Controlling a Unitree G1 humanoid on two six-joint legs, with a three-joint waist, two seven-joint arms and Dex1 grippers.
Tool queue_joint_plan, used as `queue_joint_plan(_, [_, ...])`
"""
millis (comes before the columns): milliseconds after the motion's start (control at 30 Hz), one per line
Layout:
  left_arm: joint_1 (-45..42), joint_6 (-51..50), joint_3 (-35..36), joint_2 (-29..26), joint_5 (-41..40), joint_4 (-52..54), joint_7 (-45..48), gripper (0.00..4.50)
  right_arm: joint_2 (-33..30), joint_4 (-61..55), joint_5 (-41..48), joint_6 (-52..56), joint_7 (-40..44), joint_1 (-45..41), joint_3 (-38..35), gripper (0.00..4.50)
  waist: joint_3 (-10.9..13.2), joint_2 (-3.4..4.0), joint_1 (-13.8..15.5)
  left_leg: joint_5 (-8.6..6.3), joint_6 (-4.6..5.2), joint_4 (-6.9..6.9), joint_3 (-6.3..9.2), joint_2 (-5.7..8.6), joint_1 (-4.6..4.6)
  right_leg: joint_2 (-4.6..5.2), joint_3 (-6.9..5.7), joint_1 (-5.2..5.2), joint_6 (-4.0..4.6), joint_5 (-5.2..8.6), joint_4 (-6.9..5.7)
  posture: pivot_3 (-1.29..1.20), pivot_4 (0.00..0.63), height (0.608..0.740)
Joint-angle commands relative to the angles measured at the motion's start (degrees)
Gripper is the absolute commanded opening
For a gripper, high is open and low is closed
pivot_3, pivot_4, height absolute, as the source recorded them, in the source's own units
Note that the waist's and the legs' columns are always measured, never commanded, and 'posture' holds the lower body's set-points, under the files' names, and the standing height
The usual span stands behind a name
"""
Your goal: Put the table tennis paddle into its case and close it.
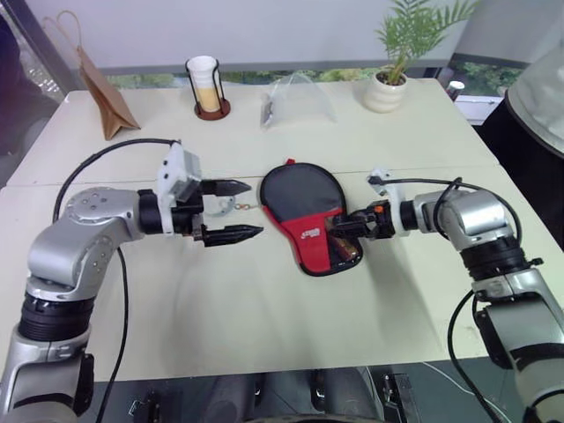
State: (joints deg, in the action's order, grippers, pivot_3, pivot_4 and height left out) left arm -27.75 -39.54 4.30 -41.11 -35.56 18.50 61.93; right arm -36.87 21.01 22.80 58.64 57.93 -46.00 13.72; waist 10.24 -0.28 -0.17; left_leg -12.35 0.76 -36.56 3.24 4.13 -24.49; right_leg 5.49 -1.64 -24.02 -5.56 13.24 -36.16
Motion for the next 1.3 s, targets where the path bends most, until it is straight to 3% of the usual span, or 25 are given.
queue_joint_plan(33, [0.1,0.72,1.73,-0.76,-0.93,2.08,-1.29,4.41,1.49,2.78,0.62,1.75,1.25,-1.44,-1.36,2.08,0.0,0.0,-0.43,0.0,0.0,0.01,0.0,0.0,0.0,0.0,0.0,0.0,0.0,0.0,0.0,0.0,0.15,0.734])
queue_joint_plan(167, [0.42,1.32,1.44,-0.67,-0.91,2.14,-2.0,4.41,2.2,4.9,-0.04,2.47,1.54,-1.64,-2.09,0.21,-0.01,-0.01,-0.63,0.0,0.0,0.02,-0.01,-0.01,0.06,-0.01,0.02,0.03,0.0,0.0,-0.02,0.0,0.15,0.734])
queue_joint_plan(200, [0.5,1.46,1.39,-0.67,-0.86,2.2,-2.12,4.41,2.21,4.96,-0.37,2.37,1.66,-1.43,-1.9,0.04,-0.01,0.0,-0.59,0.0,0.0,0.02,0.0,-0.01,0.07,-0.02,0.01,0.04,0.0,0.0,-0.02,0.0,0.15,0.734])
queue_joint_plan(433, [-0.39,2.43,0.66,-0.28,-0.34,1.73,-3.2,4.41,2.19,1.52,0.56,7.97,1.4,2.21,-1.33,0.04,-0.03,-0.01,-0.47,0.0,-0.01,0.03,0.0,0.0,0.07,0.0,0.02,0.05,0.0,0.0,-0.02,0.0,0.15,0.734])
queue_joint_plan(867, [-0.06,4.53,-0.73,-0.48,0.23,0.69,-2.7,4.41,-1.47,-26.29,11.31,28.33,-3.61,19.14,-4.94,0.04,-0.36,-0.32,-0.22,-0.02,0.0,0.29,0.09,0.0,0.13,0.1,0.05,0.14,0.03,0.05,0.18,0.0,0.15,0.734])
queue_joint_plan(1100, [0.29,5.13,-0.99,-0.56,0.3,0.63,-2.58,4.41,-0.49,-32.23,18.78,33.86,-10.93,25.04,-11.67,0.04,-0.45,-0.45,0.41,-0.03,0.0,0.3,0.1,0.0,0.14,0.13,0.05,0.15,0.06,0.07,0.2,0.0,0.15,0.734])
queue_joint_plan(1300, [0.89,6.01,-1.32,-0.48,0.86,0.35,-2.29,4.41,0.63,-33.45,31.83,33.86,-22.96,30.63,-17.06,0.04,-0.51,-0.55,0.85,-0.03,0.0,0.3,0.1,-0.02,0.15,0.14,0.05,0.16,0.2,0.15,0.2,0.0,0.15,0.734])
